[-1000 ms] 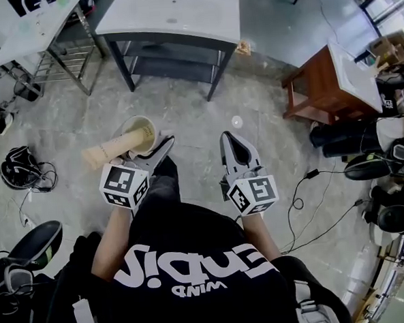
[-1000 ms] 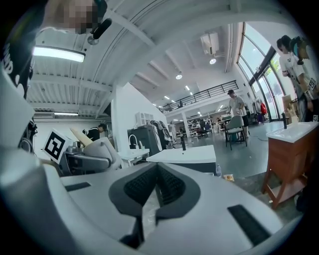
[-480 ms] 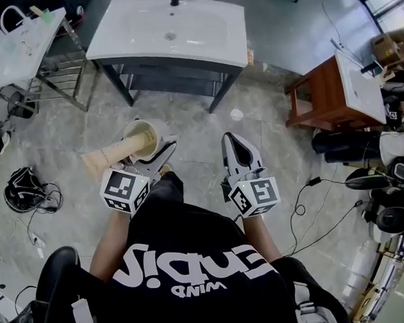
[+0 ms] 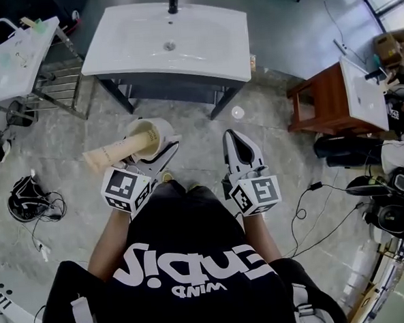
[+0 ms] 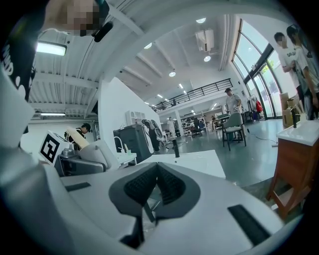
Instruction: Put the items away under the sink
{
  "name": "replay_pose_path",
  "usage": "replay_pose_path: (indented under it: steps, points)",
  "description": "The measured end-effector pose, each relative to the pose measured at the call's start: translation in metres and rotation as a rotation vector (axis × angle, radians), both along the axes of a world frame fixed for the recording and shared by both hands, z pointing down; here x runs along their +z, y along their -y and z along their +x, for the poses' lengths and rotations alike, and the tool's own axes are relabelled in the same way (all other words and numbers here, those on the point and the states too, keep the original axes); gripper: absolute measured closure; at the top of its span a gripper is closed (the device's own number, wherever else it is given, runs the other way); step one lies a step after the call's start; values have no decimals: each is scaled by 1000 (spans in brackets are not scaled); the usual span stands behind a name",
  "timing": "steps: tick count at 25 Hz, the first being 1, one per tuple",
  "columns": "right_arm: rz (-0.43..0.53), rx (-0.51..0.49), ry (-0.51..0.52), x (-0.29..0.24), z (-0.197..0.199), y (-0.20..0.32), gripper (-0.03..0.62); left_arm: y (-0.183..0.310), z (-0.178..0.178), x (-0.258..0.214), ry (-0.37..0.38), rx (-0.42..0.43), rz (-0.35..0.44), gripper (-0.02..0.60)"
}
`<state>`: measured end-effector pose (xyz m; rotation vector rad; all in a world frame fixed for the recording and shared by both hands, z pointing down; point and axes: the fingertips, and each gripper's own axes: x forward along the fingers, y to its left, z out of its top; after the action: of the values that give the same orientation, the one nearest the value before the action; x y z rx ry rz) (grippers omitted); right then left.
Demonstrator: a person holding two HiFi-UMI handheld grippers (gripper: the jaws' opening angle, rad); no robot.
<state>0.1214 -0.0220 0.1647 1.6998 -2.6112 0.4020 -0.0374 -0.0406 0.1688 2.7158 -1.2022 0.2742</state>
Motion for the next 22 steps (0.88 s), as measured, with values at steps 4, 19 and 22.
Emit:
replay_pose_path:
  steps: [4,19,22]
  points:
    - [3,-15,12,5,20,10,576,3,16,2,-2,-14,4,117]
    - [-54,-129,15,37,10,36,576,27,13,18,8,-96,16,117]
    - [-60,-128,10,45,2,45,576,38,7,24,3,-84,17,117]
